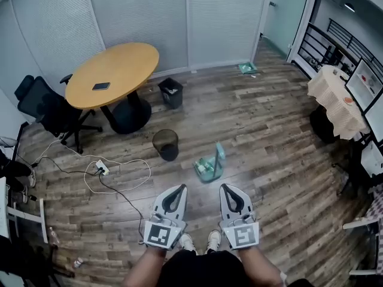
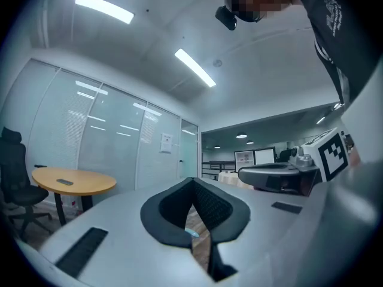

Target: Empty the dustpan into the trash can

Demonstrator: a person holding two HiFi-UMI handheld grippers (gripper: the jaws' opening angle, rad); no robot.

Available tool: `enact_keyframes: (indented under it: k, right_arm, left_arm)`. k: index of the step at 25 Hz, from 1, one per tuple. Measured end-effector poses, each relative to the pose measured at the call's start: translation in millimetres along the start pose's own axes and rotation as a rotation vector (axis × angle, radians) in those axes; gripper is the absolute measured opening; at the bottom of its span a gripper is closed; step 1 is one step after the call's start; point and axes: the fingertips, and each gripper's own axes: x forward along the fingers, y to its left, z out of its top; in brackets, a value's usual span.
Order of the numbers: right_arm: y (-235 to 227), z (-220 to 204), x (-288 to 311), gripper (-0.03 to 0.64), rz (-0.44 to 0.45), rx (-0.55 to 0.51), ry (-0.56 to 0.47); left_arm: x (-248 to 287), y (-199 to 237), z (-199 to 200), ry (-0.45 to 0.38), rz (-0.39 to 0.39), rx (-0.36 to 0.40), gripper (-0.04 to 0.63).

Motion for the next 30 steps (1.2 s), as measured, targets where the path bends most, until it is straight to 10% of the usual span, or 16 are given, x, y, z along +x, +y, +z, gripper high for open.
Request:
enact_keyframes:
  k: [30]
  right_arm:
    - [-12, -21, 50, 0.023, -0.007, -0.019, 0.076]
  left_arm:
    - [34, 44, -19, 0.069, 0.011, 0.029, 0.011]
